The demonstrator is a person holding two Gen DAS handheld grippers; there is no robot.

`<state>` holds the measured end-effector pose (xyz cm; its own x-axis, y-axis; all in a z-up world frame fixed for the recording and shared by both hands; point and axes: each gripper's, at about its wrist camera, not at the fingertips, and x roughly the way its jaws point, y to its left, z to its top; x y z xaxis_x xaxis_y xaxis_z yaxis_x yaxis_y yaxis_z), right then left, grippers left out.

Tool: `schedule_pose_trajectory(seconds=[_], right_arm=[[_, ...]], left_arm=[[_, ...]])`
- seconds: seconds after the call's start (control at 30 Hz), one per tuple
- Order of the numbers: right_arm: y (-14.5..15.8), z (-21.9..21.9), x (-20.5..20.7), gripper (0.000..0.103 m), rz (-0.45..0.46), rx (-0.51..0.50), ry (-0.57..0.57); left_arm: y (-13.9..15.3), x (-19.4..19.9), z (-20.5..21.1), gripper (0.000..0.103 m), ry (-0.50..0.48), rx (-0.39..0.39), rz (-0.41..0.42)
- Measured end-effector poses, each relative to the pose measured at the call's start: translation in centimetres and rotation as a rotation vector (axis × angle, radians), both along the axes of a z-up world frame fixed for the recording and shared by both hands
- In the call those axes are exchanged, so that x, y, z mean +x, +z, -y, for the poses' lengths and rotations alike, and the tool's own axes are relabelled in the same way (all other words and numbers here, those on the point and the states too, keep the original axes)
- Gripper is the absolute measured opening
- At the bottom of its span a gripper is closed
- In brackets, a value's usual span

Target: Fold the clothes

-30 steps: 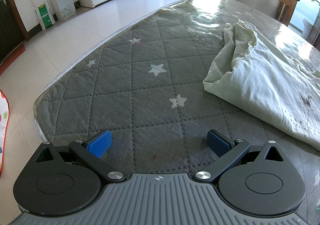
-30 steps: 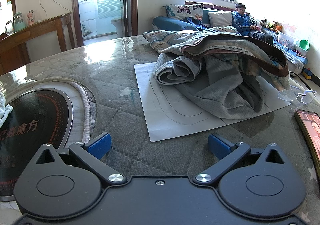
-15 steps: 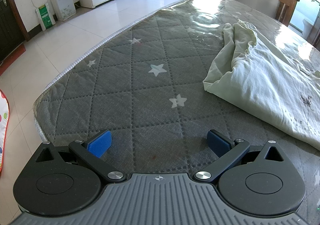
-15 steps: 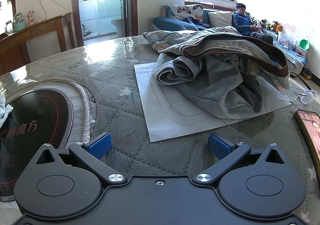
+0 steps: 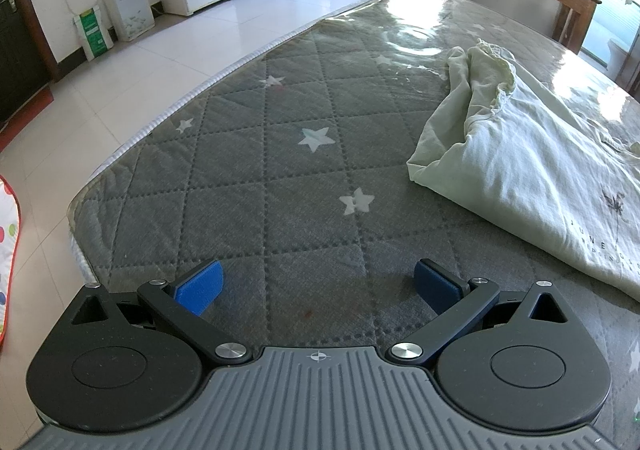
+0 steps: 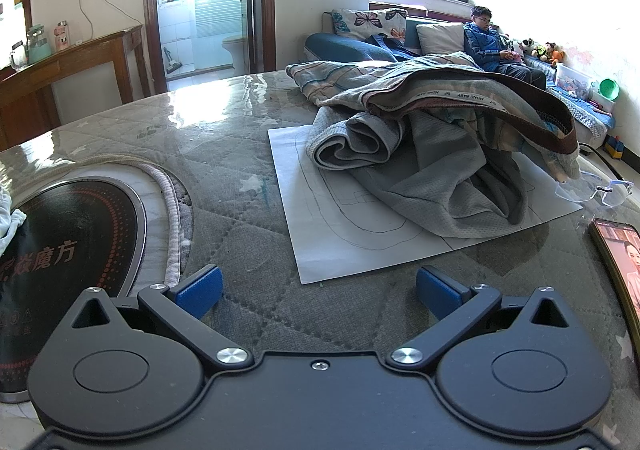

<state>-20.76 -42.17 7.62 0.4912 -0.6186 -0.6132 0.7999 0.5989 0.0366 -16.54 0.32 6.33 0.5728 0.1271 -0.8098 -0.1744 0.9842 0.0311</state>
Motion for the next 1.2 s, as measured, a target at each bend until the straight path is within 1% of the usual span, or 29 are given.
schedule_pose_trajectory(seconds=[0.8,1.1,1.2], right_arm=[[0.02,0.03,0.0,0.103,0.001,0.001,0.0],[0.01,0.06,-0.06,0.103,-0.001,0.0,0.0],[0.0,0.1,-0.13,0.103,-0.001,0.0,0.0]], left_arm=[[0.22,0.04,-0.07,0.103,0.011,0.0,-0.016],[0.19,0.2,-0.3,0.103,-0.01,-0.003,-0.013],[0.06,0.15,-0.36,0.103,-0.032,-0.004,0.005]])
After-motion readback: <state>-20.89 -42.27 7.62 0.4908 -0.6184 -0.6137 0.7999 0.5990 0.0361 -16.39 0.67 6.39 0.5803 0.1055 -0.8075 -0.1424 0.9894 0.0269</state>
